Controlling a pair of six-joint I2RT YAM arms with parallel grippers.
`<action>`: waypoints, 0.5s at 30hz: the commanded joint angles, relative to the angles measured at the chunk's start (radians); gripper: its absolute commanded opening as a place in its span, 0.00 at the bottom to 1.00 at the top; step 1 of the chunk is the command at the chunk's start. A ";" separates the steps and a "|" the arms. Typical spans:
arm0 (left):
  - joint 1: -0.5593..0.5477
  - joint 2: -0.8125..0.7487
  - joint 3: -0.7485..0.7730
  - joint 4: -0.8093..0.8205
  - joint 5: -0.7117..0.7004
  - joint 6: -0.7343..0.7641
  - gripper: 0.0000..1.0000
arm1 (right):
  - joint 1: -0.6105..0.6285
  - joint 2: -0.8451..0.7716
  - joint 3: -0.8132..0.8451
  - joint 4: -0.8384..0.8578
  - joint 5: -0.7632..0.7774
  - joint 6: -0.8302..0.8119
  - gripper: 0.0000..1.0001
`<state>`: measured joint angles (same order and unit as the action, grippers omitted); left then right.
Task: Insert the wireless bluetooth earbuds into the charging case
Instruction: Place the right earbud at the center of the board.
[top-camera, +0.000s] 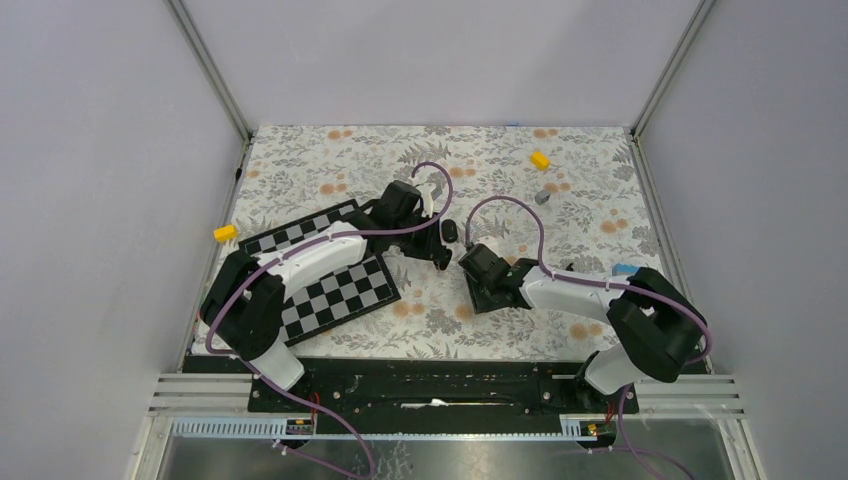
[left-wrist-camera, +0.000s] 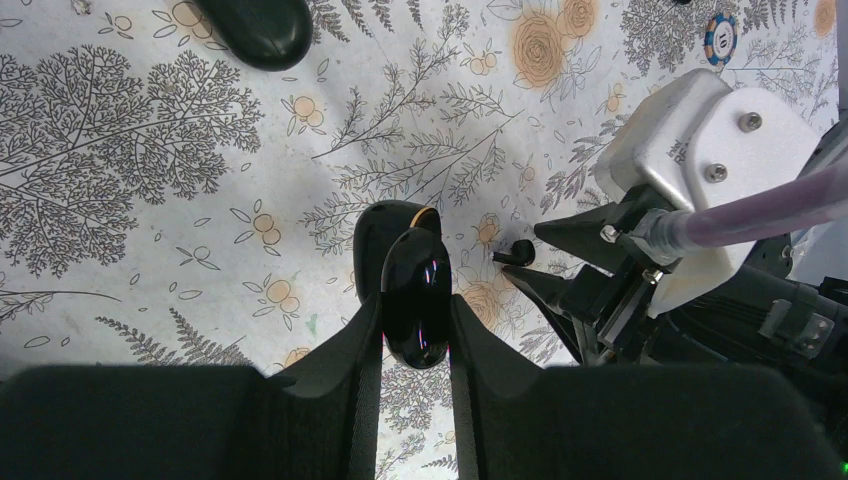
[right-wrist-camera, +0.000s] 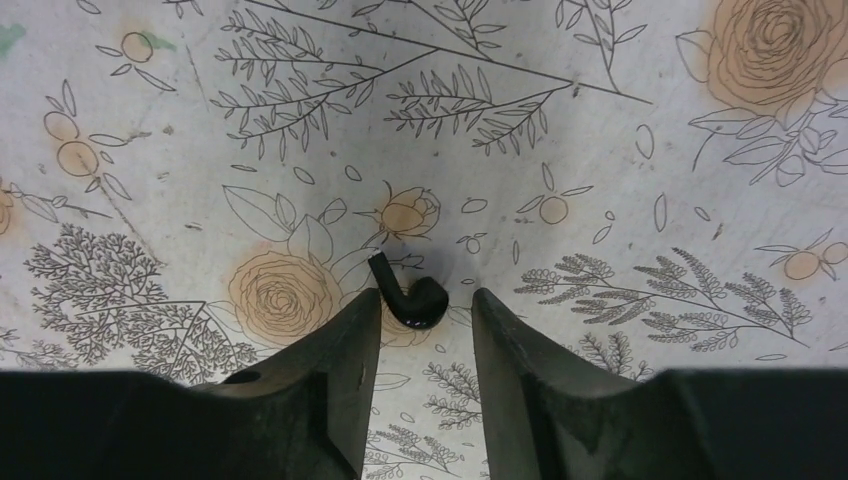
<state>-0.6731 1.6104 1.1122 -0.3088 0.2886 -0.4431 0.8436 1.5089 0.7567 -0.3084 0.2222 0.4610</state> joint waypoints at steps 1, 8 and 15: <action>0.003 -0.029 0.049 0.012 -0.017 0.017 0.00 | -0.019 0.018 0.023 -0.008 0.072 -0.019 0.47; 0.003 -0.023 0.051 0.007 -0.006 0.015 0.00 | -0.030 -0.009 0.000 -0.015 0.063 -0.005 0.47; 0.003 -0.015 0.057 0.000 -0.008 0.015 0.00 | -0.049 -0.078 -0.027 -0.062 0.081 0.023 0.47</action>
<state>-0.6731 1.6104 1.1202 -0.3241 0.2882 -0.4412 0.8165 1.4937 0.7441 -0.3229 0.2535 0.4603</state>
